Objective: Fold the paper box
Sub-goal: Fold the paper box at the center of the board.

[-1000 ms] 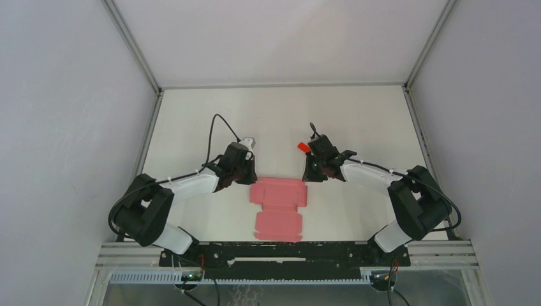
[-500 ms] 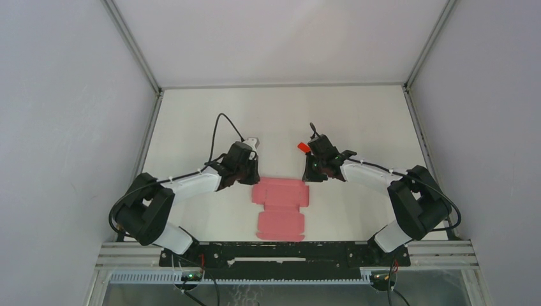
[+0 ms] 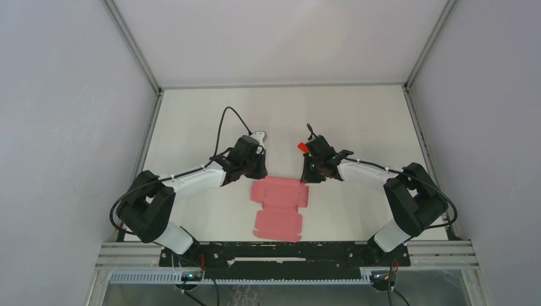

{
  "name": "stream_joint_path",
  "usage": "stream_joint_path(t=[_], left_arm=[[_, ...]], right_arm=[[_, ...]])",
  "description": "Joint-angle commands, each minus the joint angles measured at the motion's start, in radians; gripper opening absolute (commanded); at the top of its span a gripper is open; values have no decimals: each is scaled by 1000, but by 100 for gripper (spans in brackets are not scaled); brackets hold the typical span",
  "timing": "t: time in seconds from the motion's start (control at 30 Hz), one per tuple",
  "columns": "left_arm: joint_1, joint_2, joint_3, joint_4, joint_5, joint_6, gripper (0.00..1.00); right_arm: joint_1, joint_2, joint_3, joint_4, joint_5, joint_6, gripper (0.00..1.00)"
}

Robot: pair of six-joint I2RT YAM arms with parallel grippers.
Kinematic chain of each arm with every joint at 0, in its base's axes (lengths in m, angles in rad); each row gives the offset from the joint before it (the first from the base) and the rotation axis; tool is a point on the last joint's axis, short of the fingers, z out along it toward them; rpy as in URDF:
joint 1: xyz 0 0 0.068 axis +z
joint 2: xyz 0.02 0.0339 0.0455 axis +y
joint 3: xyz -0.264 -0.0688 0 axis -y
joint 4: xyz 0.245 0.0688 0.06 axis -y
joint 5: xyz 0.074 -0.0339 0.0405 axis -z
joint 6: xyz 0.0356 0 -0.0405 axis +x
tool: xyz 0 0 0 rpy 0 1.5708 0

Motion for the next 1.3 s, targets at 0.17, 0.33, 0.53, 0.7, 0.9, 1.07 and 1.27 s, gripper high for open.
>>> stream_joint_path(t=[0.17, 0.33, 0.53, 0.7, 0.9, 1.07, 1.27], left_arm=[[-23, 26, 60, -10, -19, 0, 3], [-12, 27, 57, -29, -64, 0, 3], [18, 14, 30, -25, -57, -5, 3], [18, 21, 20, 2, -40, -10, 3], [16, 47, 26, 42, 22, -25, 3], [5, 65, 34, 58, 46, -34, 3], [-24, 82, 21, 87, 64, -55, 3]], right_arm=[[19, 17, 66, -6, 23, 1, 21], [45, 41, 135, -121, 144, -16, 21], [96, 75, 219, -236, 268, -24, 21], [135, 129, 287, -309, 347, -20, 21], [155, 180, 321, -300, 334, -16, 21], [157, 195, 321, -274, 305, -13, 21], [153, 201, 321, -255, 281, -9, 21]])
